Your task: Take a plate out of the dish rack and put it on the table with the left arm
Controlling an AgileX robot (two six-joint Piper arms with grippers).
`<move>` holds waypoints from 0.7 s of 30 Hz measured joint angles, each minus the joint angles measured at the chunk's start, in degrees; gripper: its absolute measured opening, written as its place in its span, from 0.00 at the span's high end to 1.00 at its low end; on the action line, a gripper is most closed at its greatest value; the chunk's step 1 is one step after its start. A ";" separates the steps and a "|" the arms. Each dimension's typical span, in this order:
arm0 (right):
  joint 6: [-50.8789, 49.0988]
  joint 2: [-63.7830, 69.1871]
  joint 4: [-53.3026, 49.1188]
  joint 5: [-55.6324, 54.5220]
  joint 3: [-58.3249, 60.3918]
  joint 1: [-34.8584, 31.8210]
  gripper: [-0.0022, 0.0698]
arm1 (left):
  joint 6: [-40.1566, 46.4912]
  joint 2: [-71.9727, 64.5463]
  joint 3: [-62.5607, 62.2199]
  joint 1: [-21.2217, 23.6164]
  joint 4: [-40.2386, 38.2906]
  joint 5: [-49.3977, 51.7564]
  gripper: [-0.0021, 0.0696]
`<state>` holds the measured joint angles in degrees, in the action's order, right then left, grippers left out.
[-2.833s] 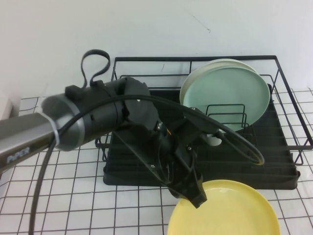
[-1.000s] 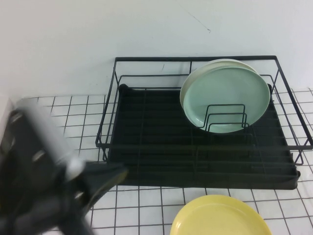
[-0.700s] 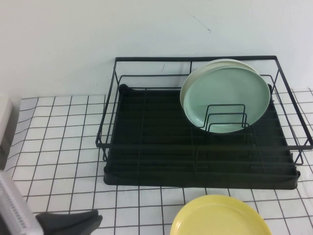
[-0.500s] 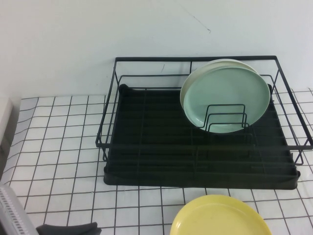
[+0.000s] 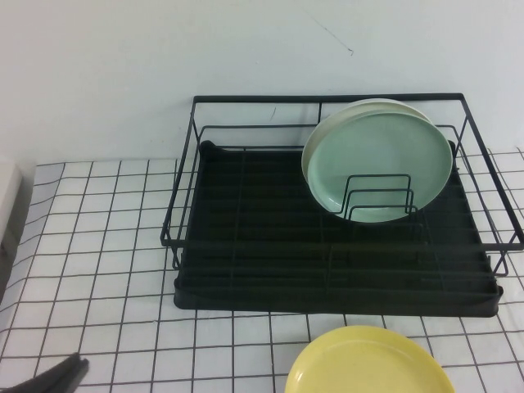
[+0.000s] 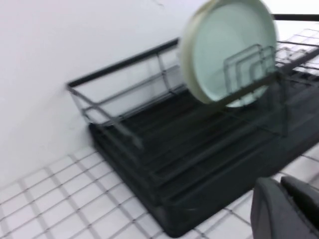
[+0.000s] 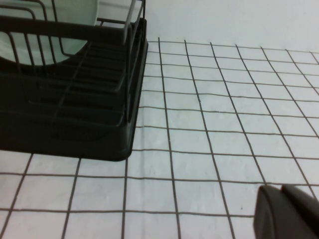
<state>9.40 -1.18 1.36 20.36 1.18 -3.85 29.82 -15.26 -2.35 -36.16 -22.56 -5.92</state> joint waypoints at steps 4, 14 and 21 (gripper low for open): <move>0.00 0.00 0.00 0.00 0.00 0.00 0.97 | -4.81 4.84 1.08 8.72 3.95 1.57 0.97; 0.00 0.00 0.00 0.00 0.00 0.00 0.97 | -14.04 14.89 3.59 26.77 9.71 8.57 0.97; 0.00 0.00 0.00 0.00 0.00 0.00 0.97 | -20.08 15.89 3.59 28.42 14.62 20.31 0.97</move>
<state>9.40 -1.18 1.36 20.36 1.18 -3.85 9.74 0.64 1.24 -7.74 -7.94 14.39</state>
